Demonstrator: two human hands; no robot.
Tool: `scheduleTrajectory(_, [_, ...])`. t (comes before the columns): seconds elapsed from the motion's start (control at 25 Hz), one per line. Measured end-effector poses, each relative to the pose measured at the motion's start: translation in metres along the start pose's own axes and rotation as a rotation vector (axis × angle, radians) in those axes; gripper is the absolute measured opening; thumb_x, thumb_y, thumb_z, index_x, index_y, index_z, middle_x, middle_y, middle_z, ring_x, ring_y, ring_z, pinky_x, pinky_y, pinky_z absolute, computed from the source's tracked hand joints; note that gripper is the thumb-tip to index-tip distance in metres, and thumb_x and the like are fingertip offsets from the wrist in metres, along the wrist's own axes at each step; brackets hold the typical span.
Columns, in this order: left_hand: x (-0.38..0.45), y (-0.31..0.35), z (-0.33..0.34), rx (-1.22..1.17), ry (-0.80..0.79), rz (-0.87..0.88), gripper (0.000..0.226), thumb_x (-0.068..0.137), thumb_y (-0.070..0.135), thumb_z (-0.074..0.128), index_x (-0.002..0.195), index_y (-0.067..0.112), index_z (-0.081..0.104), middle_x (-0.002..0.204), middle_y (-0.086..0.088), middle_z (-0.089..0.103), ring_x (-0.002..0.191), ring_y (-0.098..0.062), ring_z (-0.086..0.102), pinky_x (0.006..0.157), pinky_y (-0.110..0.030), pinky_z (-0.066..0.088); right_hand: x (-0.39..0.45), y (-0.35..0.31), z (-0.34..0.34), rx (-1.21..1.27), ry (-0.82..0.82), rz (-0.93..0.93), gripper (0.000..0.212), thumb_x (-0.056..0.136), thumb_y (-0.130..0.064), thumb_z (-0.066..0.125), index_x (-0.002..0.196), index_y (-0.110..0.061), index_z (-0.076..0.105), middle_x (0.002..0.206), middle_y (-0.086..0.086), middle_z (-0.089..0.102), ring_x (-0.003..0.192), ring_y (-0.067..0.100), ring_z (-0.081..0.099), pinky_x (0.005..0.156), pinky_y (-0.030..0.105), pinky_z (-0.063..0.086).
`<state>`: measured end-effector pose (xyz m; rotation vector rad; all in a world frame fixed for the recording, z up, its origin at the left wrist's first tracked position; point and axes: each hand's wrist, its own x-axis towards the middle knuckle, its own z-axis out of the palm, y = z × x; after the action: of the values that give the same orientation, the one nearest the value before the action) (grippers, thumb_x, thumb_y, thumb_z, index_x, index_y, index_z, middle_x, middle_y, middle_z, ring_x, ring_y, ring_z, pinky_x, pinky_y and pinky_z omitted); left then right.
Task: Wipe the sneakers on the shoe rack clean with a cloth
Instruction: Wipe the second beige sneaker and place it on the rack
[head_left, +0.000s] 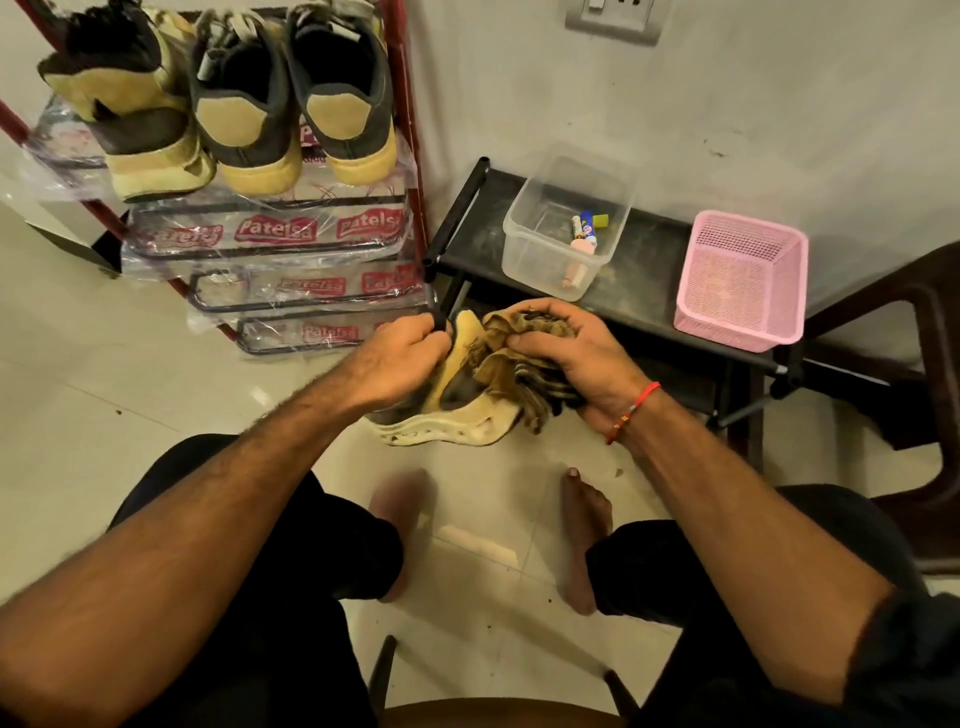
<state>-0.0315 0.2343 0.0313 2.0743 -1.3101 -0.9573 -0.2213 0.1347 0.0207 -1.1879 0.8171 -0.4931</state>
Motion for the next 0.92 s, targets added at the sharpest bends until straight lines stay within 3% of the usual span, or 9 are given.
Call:
scheduleTrajectory(0.04, [0.003, -0.002, 0.004, -0.098, 0.009, -0.105, 0.022, 0.103, 0.029, 0.046, 0.093, 0.018, 0.062, 0.086, 0.002, 0.059, 0.083, -0.018, 0.055, 0.067, -0.032, 0.039, -0.002, 0.005, 0.008, -0.102, 0.000, -0.020, 0.030, 0.085, 0.000, 0.073, 0.113, -0.007, 0.068, 0.108, 0.018, 0.073, 0.101, 0.033, 0.071, 0.093, 0.045, 0.058])
scheduleTrajectory(0.12, [0.004, -0.004, 0.008, -0.229, 0.015, -0.224, 0.042, 0.100, 0.054, 0.046, 0.102, 0.017, 0.066, 0.093, 0.002, 0.066, 0.089, -0.016, 0.062, 0.072, -0.033, 0.049, -0.006, 0.012, 0.024, -0.258, -0.024, -0.063, 0.029, 0.085, -0.002, 0.075, 0.113, -0.008, 0.068, 0.107, 0.015, 0.073, 0.098, 0.028, 0.071, 0.089, 0.039, 0.059])
scheduleTrajectory(0.2, [0.006, -0.006, 0.010, -0.167, 0.069, -0.205, 0.066, 0.086, 0.079, 0.050, 0.106, 0.019, 0.068, 0.096, -0.003, 0.074, 0.087, -0.021, 0.071, 0.076, -0.045, 0.061, -0.008, 0.015, 0.035, -0.281, -0.027, -0.098, 0.027, 0.086, -0.005, 0.075, 0.110, -0.014, 0.067, 0.104, 0.010, 0.073, 0.092, 0.019, 0.070, 0.084, 0.032, 0.059])
scheduleTrajectory(0.24, [0.007, -0.006, 0.012, -0.139, 0.122, -0.169, 0.065, 0.085, 0.079, 0.051, 0.104, 0.019, 0.069, 0.093, -0.005, 0.075, 0.084, -0.023, 0.073, 0.075, -0.049, 0.062, -0.008, 0.016, 0.038, -0.291, -0.015, -0.121, 0.025, 0.087, -0.008, 0.074, 0.108, -0.019, 0.066, 0.103, 0.007, 0.072, 0.091, 0.016, 0.069, 0.084, 0.030, 0.058])
scheduleTrajectory(0.32, [0.005, -0.001, 0.016, -0.201, 0.202, -0.137, 0.057, 0.089, 0.072, 0.053, 0.099, 0.018, 0.069, 0.090, -0.008, 0.075, 0.081, -0.027, 0.073, 0.073, -0.054, 0.061, -0.005, 0.019, 0.039, -0.451, 0.070, -0.215, 0.024, 0.089, -0.015, 0.071, 0.108, -0.025, 0.062, 0.104, 0.002, 0.069, 0.095, 0.014, 0.067, 0.087, 0.031, 0.056])
scheduleTrajectory(0.44, [0.002, 0.006, 0.022, -0.341, 0.220, -0.112, 0.051, 0.089, 0.062, 0.057, 0.093, 0.012, 0.071, 0.091, -0.014, 0.074, 0.088, -0.034, 0.070, 0.082, -0.057, 0.058, -0.002, 0.018, 0.034, -0.728, 0.161, -0.364, 0.026, 0.089, -0.023, 0.065, 0.114, -0.029, 0.058, 0.108, -0.005, 0.063, 0.099, 0.012, 0.061, 0.090, 0.037, 0.054])
scheduleTrajectory(0.6, [0.002, 0.010, 0.013, -0.450, 0.303, -0.071, 0.041, 0.078, 0.054, 0.066, 0.083, 0.014, 0.076, 0.083, -0.012, 0.076, 0.083, -0.035, 0.072, 0.079, -0.056, 0.060, 0.009, 0.022, 0.023, -0.690, 0.163, -0.292, 0.024, 0.092, -0.024, 0.065, 0.115, -0.030, 0.058, 0.112, -0.004, 0.063, 0.104, 0.015, 0.061, 0.092, 0.044, 0.054])
scheduleTrajectory(0.72, [0.002, 0.009, 0.013, -0.615, 0.320, -0.070, 0.033, 0.085, 0.047, 0.075, 0.081, 0.015, 0.080, 0.083, -0.009, 0.078, 0.078, -0.031, 0.074, 0.079, -0.051, 0.061, 0.004, 0.025, 0.031, -0.630, 0.215, -0.308, 0.023, 0.090, -0.017, 0.065, 0.112, -0.024, 0.060, 0.109, 0.001, 0.064, 0.102, 0.016, 0.062, 0.093, 0.044, 0.053])
scheduleTrajectory(0.92, [0.004, 0.000, 0.007, -0.724, 0.243, -0.045, 0.036, 0.075, 0.035, 0.074, 0.078, -0.001, 0.072, 0.074, -0.017, 0.065, 0.066, -0.027, 0.060, 0.067, -0.046, 0.053, -0.018, 0.012, 0.041, -0.710, -0.029, -0.669, 0.036, 0.081, -0.010, 0.061, 0.117, -0.015, 0.064, 0.112, 0.003, 0.061, 0.107, 0.016, 0.059, 0.098, 0.027, 0.046])
